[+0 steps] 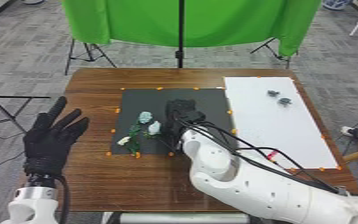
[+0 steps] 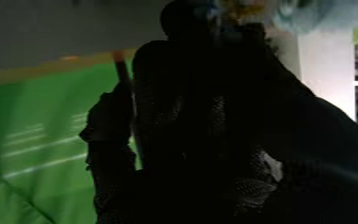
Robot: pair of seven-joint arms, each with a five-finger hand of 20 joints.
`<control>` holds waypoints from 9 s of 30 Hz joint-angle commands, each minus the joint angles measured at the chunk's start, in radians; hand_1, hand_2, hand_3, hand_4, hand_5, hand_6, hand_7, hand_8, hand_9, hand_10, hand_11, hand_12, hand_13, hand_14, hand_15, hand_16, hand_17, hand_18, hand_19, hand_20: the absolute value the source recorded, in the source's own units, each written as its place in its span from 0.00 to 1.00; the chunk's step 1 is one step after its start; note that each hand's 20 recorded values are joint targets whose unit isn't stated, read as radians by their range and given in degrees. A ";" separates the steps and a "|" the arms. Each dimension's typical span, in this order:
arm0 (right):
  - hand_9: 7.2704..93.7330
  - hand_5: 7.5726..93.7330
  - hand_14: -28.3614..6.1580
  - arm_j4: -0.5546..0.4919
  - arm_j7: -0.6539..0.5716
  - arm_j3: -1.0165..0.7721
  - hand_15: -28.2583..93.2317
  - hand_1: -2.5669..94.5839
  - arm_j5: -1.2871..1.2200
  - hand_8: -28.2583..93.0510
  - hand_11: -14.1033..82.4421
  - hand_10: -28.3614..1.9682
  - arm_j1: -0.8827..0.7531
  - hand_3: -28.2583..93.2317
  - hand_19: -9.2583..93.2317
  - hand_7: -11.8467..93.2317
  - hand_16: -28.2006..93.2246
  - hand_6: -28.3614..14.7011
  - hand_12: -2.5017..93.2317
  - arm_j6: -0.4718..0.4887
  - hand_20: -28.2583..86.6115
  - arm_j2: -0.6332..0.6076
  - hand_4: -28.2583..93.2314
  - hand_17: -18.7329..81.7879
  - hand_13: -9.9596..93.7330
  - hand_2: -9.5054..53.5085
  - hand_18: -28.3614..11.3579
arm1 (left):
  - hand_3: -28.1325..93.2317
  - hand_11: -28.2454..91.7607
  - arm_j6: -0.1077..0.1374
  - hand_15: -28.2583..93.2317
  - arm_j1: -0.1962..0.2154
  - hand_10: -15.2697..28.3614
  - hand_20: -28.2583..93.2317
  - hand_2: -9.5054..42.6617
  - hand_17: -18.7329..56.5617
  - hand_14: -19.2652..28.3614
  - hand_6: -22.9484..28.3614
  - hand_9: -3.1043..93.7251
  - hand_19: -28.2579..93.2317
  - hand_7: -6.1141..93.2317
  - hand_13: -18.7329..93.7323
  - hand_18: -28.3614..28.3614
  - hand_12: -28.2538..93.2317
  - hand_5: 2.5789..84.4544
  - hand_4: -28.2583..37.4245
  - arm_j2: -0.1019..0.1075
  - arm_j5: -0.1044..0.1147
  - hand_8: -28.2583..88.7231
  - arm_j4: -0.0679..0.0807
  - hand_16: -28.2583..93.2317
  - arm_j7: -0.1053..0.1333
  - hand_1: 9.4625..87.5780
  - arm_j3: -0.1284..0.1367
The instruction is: Arrange flowers
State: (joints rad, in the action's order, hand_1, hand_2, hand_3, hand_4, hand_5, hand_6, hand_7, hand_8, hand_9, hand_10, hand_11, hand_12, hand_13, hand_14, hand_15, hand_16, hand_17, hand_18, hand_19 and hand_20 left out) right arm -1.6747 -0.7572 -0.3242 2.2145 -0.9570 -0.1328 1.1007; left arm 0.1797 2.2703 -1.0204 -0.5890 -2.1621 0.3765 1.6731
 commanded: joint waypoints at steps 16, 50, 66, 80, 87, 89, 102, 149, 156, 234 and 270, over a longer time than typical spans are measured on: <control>0.74 0.76 0.47 -0.053 -0.019 0.005 0.84 0.41 0.053 0.13 0.41 0.50 0.032 0.88 0.91 0.26 0.36 0.68 0.19 -0.031 0.72 -0.066 0.00 0.40 0.66 0.00 0.09 | 0.83 0.41 0.000 0.64 0.016 0.78 0.45 0.37 0.14 1.00 0.54 0.34 0.64 0.18 0.37 1.00 0.32 0.35 0.00 0.001 0.002 0.15 0.001 0.17 0.020 0.09 -0.010; 0.51 0.54 0.35 0.256 -0.275 -0.071 0.82 0.38 -0.249 0.12 0.35 0.35 0.210 0.91 0.90 0.25 0.31 0.65 0.16 -0.054 0.69 -0.388 0.00 0.37 0.53 0.00 0.13 | 0.83 0.41 0.021 0.64 0.010 0.77 0.45 0.38 0.14 1.00 0.54 0.34 0.64 0.18 0.37 1.00 0.32 0.35 0.00 0.011 0.035 0.15 0.007 0.17 0.064 0.08 -0.037; 0.47 0.48 0.36 0.325 -0.203 -0.189 0.80 0.38 -0.303 0.12 0.32 0.35 0.118 0.91 0.89 0.25 0.29 0.73 0.16 0.215 0.68 -0.348 0.00 0.35 0.51 0.00 0.13 | 0.83 0.41 -0.008 0.64 -0.013 0.77 0.45 0.38 0.14 1.00 0.54 0.34 0.64 0.18 0.37 1.00 0.32 0.35 0.00 -0.035 -0.011 0.15 0.007 0.17 -0.021 0.08 -0.017; 0.99 0.94 0.73 0.293 -0.186 -0.072 0.74 0.61 -0.022 0.22 0.29 0.76 0.070 0.74 0.97 0.24 0.39 0.80 0.33 -0.173 0.64 -0.388 0.00 0.51 0.85 0.00 0.20 | 0.83 0.41 -0.006 0.64 -0.009 0.77 0.45 0.38 0.14 1.00 0.54 0.34 0.64 0.18 0.37 1.00 0.32 0.35 0.00 -0.047 -0.012 0.15 0.006 0.17 -0.032 0.08 -0.013; 1.00 0.94 0.72 0.101 -0.045 -0.064 0.75 0.59 -0.038 0.23 0.30 0.75 0.082 0.77 0.98 0.24 0.40 0.77 0.34 -0.239 0.64 -0.395 0.00 0.50 0.85 0.00 0.20 | 0.83 0.41 -0.002 0.64 0.013 0.77 0.45 0.37 0.14 1.00 0.54 0.34 0.64 0.18 0.37 1.00 0.32 0.35 0.00 -0.042 -0.008 0.15 -0.002 0.17 -0.014 0.09 -0.004; 0.99 0.94 0.70 0.054 0.016 -0.054 0.76 0.58 -0.033 0.23 0.30 0.74 0.087 0.78 0.98 0.24 0.40 0.77 0.34 -0.208 0.65 -0.375 0.00 0.50 0.83 0.00 0.19 | 0.83 0.41 0.002 0.64 0.013 0.77 0.45 0.37 0.14 1.00 0.54 0.34 0.64 0.18 0.37 1.00 0.32 0.35 0.00 -0.035 -0.001 0.15 -0.001 0.17 -0.002 0.09 -0.012; 0.95 0.91 0.66 0.012 0.116 0.001 0.79 0.56 -0.009 0.22 0.35 0.71 0.054 0.80 0.94 0.24 0.39 0.79 0.34 -0.082 0.67 -0.247 0.00 0.44 0.77 0.00 0.18 | 0.83 0.41 0.002 0.64 0.010 0.77 0.45 0.37 0.14 1.00 0.54 0.34 0.64 0.18 0.37 1.00 0.32 0.35 0.00 -0.035 -0.002 0.15 0.000 0.17 -0.003 0.09 -0.013; 0.55 0.53 0.43 0.327 -0.062 -0.038 0.83 0.37 -0.140 0.12 0.38 0.45 0.249 0.89 0.86 0.25 0.31 0.71 0.17 0.068 0.71 -0.348 0.00 0.34 0.55 0.00 0.13 | 0.84 0.41 0.008 0.64 0.000 0.78 0.44 0.37 0.14 1.00 0.54 0.34 0.65 0.18 0.37 1.00 0.32 0.35 0.00 -0.011 0.012 0.15 0.007 0.17 0.011 0.10 -0.029; 0.51 0.48 0.44 0.373 -0.053 -0.098 0.82 0.37 -0.234 0.12 0.36 0.46 0.219 0.90 0.84 0.25 0.30 0.74 0.17 0.245 0.70 -0.304 0.00 0.31 0.52 0.00 0.14 | 0.83 0.41 -0.003 0.64 -0.045 0.78 0.44 0.37 0.14 1.00 0.54 0.34 0.65 0.18 0.37 1.00 0.32 0.35 0.00 -0.005 0.012 0.15 0.025 0.17 0.005 0.10 -0.054; 0.78 0.66 0.49 -0.437 0.168 -0.768 0.90 0.37 -0.615 0.13 0.60 0.54 -0.571 0.81 0.89 0.23 0.40 0.70 0.23 0.002 0.74 -0.297 0.00 0.35 0.67 0.00 0.13 | 0.84 0.41 -0.030 0.65 -0.027 0.78 0.44 0.37 0.14 1.00 0.54 0.34 0.65 0.18 0.37 1.00 0.32 0.35 0.00 -0.071 -0.017 0.15 0.033 0.17 -0.048 0.10 -0.037; 0.55 0.48 0.31 -0.329 0.691 -1.121 0.56 0.23 -1.512 0.12 0.34 0.46 -0.862 0.86 0.58 0.24 0.35 0.78 0.18 -0.075 0.47 -0.111 0.00 0.18 0.45 0.18 0.15 | 0.84 0.39 -0.064 0.62 -0.036 0.72 0.40 0.35 0.11 0.98 0.47 0.34 0.65 0.18 0.36 1.00 0.32 0.35 0.00 -0.141 -0.058 0.14 0.070 0.18 -0.078 0.06 -0.021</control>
State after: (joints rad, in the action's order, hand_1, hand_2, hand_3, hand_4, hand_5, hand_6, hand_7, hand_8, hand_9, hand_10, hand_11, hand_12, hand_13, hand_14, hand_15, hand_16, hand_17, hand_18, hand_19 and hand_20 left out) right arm -2.0036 -0.0679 -1.4404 0.6880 -1.7864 -0.1925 0.9870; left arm 0.1305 2.2210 -1.1284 -0.6242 -2.0893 0.3511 1.6353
